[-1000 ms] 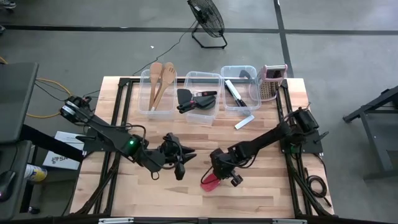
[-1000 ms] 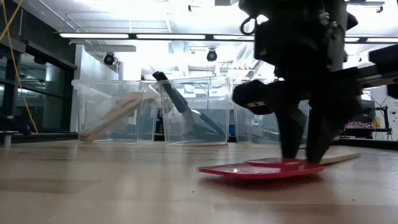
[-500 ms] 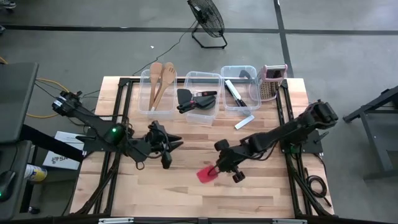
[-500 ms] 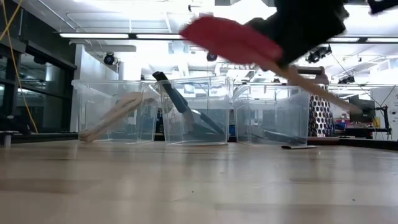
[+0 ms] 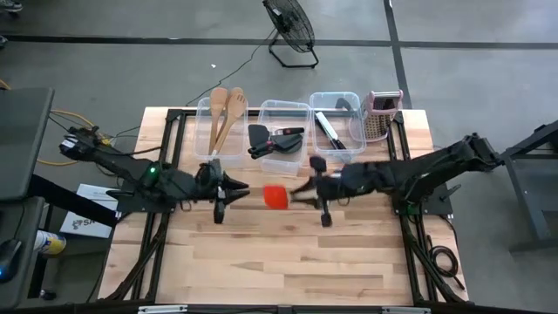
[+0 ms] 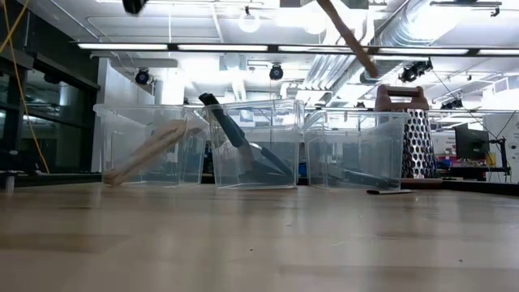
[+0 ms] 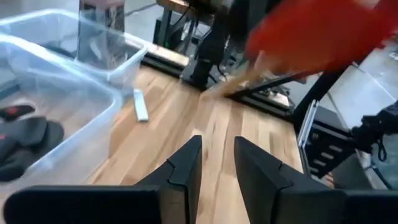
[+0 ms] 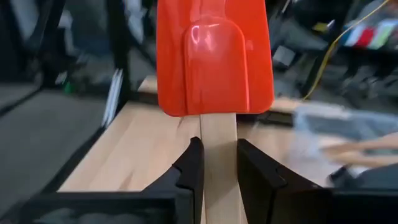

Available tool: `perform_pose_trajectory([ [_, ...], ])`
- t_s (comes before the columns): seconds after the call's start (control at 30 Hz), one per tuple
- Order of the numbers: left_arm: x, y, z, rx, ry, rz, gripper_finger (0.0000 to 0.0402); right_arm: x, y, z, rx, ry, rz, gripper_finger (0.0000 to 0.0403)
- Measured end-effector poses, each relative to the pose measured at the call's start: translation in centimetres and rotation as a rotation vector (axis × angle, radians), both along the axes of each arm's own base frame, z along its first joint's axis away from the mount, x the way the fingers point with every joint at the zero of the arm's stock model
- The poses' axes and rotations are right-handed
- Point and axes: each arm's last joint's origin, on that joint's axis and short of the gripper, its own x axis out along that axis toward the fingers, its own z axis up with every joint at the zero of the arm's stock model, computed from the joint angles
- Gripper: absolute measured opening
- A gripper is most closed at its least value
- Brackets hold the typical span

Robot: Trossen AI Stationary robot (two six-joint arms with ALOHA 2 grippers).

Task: Pick & Place Kitchen Items
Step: Put the red spatula into the transparent middle bin

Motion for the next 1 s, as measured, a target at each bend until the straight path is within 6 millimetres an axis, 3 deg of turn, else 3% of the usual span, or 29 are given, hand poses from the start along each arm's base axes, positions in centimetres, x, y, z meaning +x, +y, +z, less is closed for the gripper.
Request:
perform_pose_trajectory([
  [0.3, -2.7, 5.0, -3.6, -0.025, -0.195, -0.072, 0.0090, 0.8, -4.2, 2.6, 0.005, -0.253, -0.104, 0.0064],
  [0.63, -6.5, 7.9, -5.4, -0.018, -0.316, -0.077, 0.0090, 2.0, -8.6, 3.3, -0.021, -0.423, -0.242, 0.0064],
  [0.8, -8.0, 8.4, -6.3, -0.025, -0.332, -0.058, 0.0090, 2.9, -10.7, 2.6, -0.034, -0.468, -0.343, 0.0064],
  [1.0, -9.2, 8.6, -7.1, -0.036, -0.315, -0.060, 0.0090, 4.3, -13.5, 0.3, -0.053, -0.408, -0.418, 0.0064],
])
